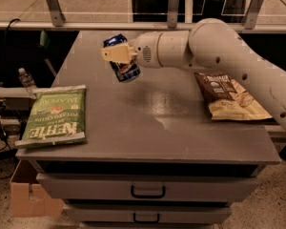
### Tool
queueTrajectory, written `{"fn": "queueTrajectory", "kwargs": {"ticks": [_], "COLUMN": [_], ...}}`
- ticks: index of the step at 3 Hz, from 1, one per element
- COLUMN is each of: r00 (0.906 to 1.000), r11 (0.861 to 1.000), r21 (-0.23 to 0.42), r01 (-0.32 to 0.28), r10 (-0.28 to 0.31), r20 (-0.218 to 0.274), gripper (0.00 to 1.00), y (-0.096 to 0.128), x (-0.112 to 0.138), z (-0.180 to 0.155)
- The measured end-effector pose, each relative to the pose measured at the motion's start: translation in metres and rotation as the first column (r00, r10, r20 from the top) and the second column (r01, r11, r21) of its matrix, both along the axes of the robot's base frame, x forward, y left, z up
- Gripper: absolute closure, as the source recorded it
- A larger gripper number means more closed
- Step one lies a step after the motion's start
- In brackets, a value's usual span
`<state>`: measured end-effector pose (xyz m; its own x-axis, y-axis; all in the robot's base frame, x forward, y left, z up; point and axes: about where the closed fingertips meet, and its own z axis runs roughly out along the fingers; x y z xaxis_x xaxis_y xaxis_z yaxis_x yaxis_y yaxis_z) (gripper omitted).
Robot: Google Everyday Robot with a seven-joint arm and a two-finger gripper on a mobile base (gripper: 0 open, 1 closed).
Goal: Place pepsi can upright
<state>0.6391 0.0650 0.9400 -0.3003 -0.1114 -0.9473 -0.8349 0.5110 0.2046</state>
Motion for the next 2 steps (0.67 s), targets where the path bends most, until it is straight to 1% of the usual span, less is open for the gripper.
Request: {"fn": "queueTrajectory", "kwargs": {"ticks": [1, 2], "r00": [0.9967, 0.9864], "r11": [0.997, 0.991], "r21": [0.056, 0.069], "r01": [-0.056, -0.111], "r10": [0.053, 0.102], "r20": [0.061, 0.129], "gripper": [1.00, 1.00], "y": [0.004, 0.014], "x": [-0.020, -0.044], "z": [0.001, 0.000]}}
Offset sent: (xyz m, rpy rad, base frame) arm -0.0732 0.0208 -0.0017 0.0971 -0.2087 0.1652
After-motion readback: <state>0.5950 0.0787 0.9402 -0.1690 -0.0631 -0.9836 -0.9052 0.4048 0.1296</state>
